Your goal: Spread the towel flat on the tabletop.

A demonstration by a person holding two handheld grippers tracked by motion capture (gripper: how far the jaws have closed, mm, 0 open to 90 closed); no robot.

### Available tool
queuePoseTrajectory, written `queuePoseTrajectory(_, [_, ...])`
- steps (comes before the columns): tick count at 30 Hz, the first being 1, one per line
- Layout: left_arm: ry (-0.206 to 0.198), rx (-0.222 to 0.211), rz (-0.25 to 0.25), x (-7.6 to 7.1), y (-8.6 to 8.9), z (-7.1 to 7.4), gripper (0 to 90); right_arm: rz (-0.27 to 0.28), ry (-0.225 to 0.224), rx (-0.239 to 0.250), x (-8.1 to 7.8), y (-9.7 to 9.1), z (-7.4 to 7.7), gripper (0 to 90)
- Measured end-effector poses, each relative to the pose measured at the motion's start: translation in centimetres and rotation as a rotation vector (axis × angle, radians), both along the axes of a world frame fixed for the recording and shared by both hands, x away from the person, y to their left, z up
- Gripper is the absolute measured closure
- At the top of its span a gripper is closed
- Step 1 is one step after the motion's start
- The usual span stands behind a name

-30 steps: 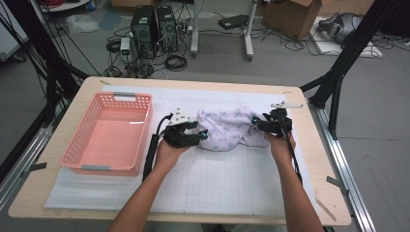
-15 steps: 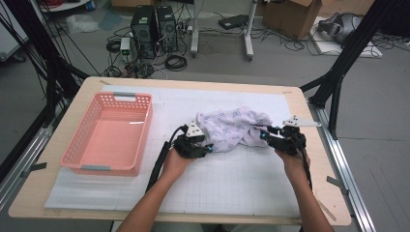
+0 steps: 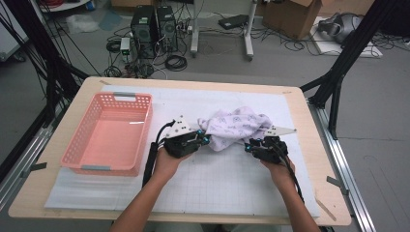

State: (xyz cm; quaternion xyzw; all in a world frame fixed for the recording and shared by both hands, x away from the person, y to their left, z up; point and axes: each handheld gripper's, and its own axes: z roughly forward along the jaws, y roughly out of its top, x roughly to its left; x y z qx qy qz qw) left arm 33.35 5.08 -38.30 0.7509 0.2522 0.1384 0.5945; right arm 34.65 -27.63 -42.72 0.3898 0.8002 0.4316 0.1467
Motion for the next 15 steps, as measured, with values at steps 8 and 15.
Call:
queuePoseTrajectory(8, [-0.002, -0.020, 0.053, 0.5, 0.6, 0.3, 84.2, 0.015, -0.002, 0.065, 1.2, 3.3, -1.0, 45.7])
queuePoseTrajectory(15, [0.007, -0.042, 0.080, 0.8, 0.8, 0.3, 84.2, -0.020, 0.047, 0.061, 2.4, 6.5, -1.9, 75.6])
